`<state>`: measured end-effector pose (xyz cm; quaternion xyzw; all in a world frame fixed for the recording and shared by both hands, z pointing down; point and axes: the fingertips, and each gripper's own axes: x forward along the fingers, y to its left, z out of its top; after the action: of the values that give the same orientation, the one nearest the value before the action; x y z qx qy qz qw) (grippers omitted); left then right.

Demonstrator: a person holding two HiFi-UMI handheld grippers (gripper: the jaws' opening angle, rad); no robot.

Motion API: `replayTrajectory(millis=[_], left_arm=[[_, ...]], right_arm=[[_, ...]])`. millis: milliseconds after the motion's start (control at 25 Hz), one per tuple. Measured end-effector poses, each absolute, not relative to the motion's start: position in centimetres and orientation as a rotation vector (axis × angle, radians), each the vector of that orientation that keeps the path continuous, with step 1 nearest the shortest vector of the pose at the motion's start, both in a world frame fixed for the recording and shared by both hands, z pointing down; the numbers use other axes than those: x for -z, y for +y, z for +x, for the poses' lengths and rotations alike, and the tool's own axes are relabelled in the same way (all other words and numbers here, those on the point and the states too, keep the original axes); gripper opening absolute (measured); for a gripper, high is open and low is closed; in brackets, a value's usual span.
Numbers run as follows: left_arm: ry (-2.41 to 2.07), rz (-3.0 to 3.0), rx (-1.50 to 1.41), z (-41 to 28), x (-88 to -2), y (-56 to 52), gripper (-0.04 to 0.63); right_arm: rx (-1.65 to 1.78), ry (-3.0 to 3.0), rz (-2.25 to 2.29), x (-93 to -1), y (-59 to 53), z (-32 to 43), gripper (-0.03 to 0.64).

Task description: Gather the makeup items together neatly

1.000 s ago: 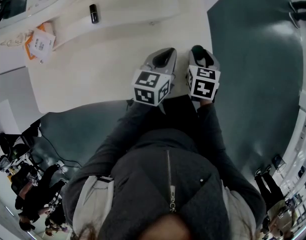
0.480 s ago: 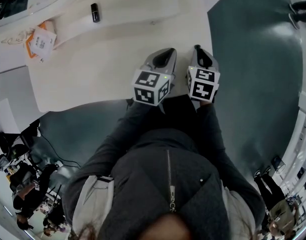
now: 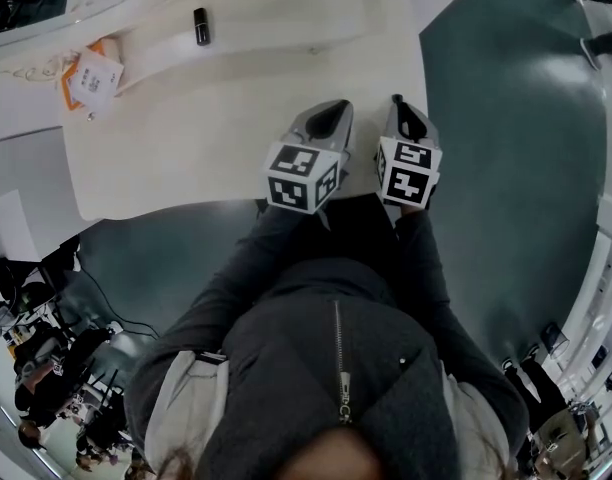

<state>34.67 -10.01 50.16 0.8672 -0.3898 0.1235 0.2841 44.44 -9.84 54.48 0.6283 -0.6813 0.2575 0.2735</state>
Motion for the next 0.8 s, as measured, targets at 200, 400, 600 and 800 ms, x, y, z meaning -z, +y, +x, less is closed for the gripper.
replayTrajectory(millis=[200,400,600,800], left_arm=[[-1.064,2.324,-0.316,34.1,-49.4,-10.0,0.009],[-1.075,2.327,-0.307,33.3,-49.2,-10.1,0.009],[-1.077,2.336,-0.297,32.6,-48.6,-9.8,0.009],[-1.078,2.337,-0.288,30.9,-47.9,-9.7,0.009]], right_arm=[[-0.666,-1.855,1.696,-53.5,-10.0,44.2,0.034],[-0.64,-1.884,1.684,-52.8,-10.1,43.2,0.034],[-0.621,-1.922,1.66,-51.8,-10.1,42.0,0.034],[-0.59,-1.962,1.634,-50.5,-10.5,40.2,0.032]])
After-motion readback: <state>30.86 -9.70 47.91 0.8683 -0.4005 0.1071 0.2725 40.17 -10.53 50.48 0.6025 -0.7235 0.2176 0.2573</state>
